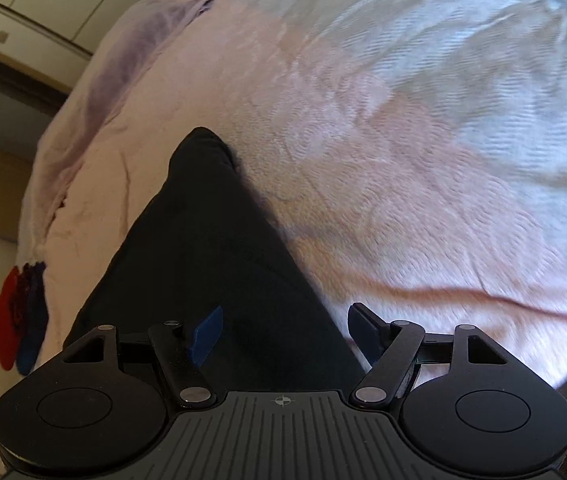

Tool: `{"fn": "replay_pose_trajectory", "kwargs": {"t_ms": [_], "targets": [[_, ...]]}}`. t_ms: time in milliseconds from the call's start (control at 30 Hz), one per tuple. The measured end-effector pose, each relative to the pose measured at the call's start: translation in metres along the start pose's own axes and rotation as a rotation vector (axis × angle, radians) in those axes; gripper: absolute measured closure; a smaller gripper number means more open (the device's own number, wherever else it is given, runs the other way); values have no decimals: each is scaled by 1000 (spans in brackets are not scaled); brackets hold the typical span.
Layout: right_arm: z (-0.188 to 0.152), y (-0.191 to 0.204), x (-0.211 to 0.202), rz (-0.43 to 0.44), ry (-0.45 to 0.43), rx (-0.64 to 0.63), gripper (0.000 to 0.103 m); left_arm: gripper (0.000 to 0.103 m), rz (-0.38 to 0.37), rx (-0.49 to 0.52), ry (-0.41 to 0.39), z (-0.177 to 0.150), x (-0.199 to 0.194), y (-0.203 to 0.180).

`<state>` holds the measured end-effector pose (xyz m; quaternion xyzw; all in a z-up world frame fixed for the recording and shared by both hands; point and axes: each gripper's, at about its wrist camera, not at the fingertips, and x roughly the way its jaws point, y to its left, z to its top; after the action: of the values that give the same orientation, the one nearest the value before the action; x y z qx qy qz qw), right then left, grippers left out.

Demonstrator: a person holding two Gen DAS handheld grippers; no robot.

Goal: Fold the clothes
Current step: 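Grasp the folded dark trousers with both grippers and lift them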

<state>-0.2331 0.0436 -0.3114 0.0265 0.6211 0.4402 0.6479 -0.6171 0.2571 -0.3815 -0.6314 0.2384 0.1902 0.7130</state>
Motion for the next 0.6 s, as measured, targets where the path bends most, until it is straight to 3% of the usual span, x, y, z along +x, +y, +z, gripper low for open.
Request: {"fn": "replay_pose_trajectory", "kwargs": {"t_ms": [133,233,367,400,433,500,567,600], "targets": [[12,-12,18,73,34,-23,28,29,-21,-34,-17,-4,9,-1],[21,-24,33,131,79,-11,22,29,-2,-16,-15,-5,15,-5],[29,-33,54,221,131,13,19,37,20,-1,-8,-5,25,-7],[30,-31,59,245,142,13,28,40,25,7,-11,-5,24,-8],[31,-28,62,259,152,9,45,43,30,16,-14,-5,23,-11],[31,-23,63,264,163,0,68,51,38,36,-23,-6,20,-16],[32,-24,53,308,162,17,82,55,45,62,-30,-8,17,-24],[32,-25,45,328,158,18,82,58,38,68,-30,-9,15,-27]]}}
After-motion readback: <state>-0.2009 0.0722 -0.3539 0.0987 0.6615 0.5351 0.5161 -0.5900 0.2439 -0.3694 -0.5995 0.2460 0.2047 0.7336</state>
